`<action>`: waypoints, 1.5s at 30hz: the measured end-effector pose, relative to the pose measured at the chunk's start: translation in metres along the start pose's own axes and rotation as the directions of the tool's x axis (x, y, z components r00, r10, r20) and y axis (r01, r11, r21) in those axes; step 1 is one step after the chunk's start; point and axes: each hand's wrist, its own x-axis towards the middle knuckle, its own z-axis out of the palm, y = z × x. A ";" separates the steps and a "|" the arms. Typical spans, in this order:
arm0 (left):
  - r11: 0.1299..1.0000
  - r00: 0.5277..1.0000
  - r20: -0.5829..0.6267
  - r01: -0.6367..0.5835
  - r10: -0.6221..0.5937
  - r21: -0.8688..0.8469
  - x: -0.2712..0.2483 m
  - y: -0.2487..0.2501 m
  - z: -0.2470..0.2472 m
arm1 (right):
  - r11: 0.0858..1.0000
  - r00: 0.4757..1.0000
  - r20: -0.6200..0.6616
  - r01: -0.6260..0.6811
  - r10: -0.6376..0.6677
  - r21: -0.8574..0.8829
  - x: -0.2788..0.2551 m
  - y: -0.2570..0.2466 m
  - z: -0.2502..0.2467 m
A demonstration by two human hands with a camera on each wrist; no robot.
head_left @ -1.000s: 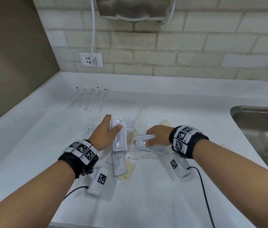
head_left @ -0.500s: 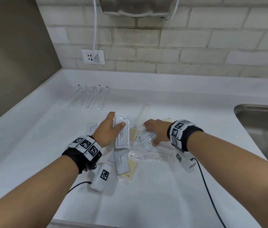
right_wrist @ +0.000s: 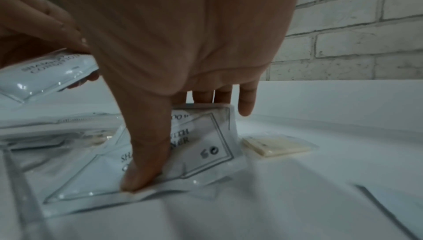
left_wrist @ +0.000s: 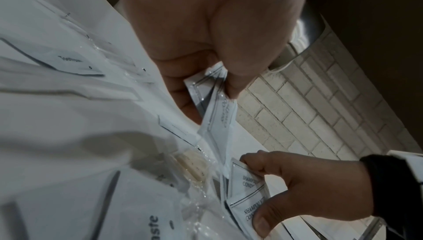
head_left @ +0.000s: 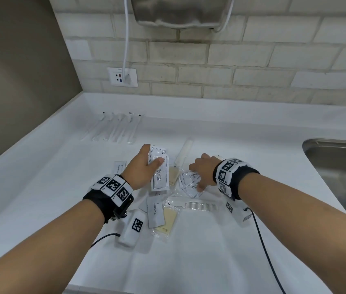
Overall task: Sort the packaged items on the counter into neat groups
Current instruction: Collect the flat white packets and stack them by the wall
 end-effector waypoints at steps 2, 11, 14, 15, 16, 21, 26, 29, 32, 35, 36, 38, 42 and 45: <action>1.000 1.000 0.008 0.001 -0.001 0.005 0.000 -0.001 -0.001 | 0.996 1.000 0.004 0.008 -0.008 0.086 -0.001 0.000 0.002; 0.989 0.996 0.082 0.050 -0.039 -0.140 0.004 0.003 -0.007 | 0.772 0.932 -0.338 0.311 -0.133 0.555 -0.021 -0.019 -0.031; 0.935 0.980 0.171 0.149 -0.097 -0.322 0.007 0.015 -0.009 | 0.701 0.901 -0.423 0.363 -0.096 0.614 -0.017 -0.029 -0.044; 0.908 0.971 0.203 0.194 -0.124 -0.372 0.009 0.016 -0.012 | 0.679 0.899 -0.433 0.358 -0.066 0.640 -0.016 -0.030 -0.046; 0.878 0.960 0.241 0.237 -0.144 -0.415 0.010 0.017 -0.015 | 0.669 0.904 -0.427 0.337 -0.033 0.662 -0.014 -0.031 -0.048; 0.867 0.907 0.404 0.291 -0.117 -0.404 0.009 0.015 -0.027 | 0.730 0.915 -0.403 0.281 -0.008 0.623 -0.007 -0.038 -0.059; 0.955 0.903 0.419 0.201 -0.095 -0.219 0.016 0.003 -0.043 | 0.709 0.912 -0.406 0.251 0.055 0.659 0.007 -0.048 -0.066; 0.995 0.903 0.425 0.086 -0.058 -0.046 0.024 -0.003 -0.059 | 0.681 0.937 -0.349 0.266 -0.017 0.682 0.014 -0.056 -0.067; 0.989 0.913 0.406 -0.038 -0.024 0.143 0.033 -0.006 -0.075 | 0.692 0.937 -0.349 0.263 -0.018 0.672 0.021 -0.068 -0.070; 0.950 0.931 0.365 -0.128 0.015 0.286 0.042 -0.009 -0.088 | 0.669 0.931 -0.364 0.271 0.000 0.692 0.034 -0.077 -0.076; 0.927 0.934 0.355 -0.156 0.026 0.342 0.046 -0.011 -0.093 | 0.668 0.933 -0.359 0.266 0.002 0.695 0.038 -0.079 -0.078; 0.913 0.935 0.351 -0.186 0.051 0.362 0.053 -0.018 -0.101 | 0.693 0.936 -0.353 0.247 0.012 0.678 0.048 -0.080 -0.082; 0.944 0.950 0.286 -0.205 0.128 0.257 0.071 -0.031 -0.116 | 0.726 0.930 -0.364 0.216 0.051 0.653 0.065 -0.083 -0.093; 0.945 0.961 0.226 -0.216 0.161 0.246 0.086 -0.037 -0.122 | 0.767 0.923 -0.375 0.180 0.085 0.616 0.078 -0.082 -0.102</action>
